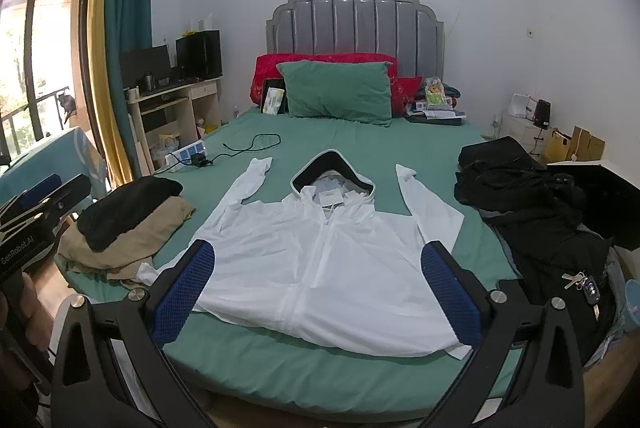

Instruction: Fold large clothes

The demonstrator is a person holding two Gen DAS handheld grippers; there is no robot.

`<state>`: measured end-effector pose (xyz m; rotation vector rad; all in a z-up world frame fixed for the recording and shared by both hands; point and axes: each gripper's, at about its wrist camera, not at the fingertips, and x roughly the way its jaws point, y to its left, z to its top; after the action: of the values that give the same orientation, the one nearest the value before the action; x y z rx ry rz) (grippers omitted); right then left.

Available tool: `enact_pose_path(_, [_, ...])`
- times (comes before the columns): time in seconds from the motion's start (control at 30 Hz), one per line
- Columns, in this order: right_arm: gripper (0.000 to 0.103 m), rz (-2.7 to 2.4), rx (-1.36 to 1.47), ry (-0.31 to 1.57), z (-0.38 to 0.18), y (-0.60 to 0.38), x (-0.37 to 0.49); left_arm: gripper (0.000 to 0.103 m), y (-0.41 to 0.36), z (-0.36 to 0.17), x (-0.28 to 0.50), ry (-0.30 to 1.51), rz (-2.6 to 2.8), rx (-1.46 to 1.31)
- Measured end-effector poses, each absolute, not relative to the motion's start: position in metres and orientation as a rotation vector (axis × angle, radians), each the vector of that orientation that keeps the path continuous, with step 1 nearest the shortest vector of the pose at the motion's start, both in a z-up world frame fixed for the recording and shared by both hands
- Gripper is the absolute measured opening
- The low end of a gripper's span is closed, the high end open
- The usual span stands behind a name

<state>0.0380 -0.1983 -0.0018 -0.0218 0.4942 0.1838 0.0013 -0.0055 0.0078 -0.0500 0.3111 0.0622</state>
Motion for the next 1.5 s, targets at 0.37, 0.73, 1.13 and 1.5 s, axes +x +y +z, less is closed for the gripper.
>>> enact_pose_path(0.37, [0.102, 0.182, -0.021, 0.492, 0.0001, -0.1987, 0.0370, 0.085, -0.0057, 0.0107, -0.0008, 0.316, 0.069, -0.056])
enact_pose_path(0.73, [0.102, 0.178, -0.019, 0.487, 0.0059, -0.2010, 0.0343, 0.085, -0.0064, 0.0117, -0.0009, 0.317, 0.066, -0.056])
enact_pose_path(1.13, [0.102, 0.175, -0.018, 0.484, 0.0067, -0.2025, 0.0328, 0.085, -0.0099, 0.0142, -0.0030, 0.312, 0.047, -0.055])
enact_pose_path(1.5, [0.102, 0.173, -0.019, 0.486, 0.0064, -0.2025, 0.0325, 0.085, -0.0111, 0.0139, -0.0040, 0.305, 0.027, -0.054])
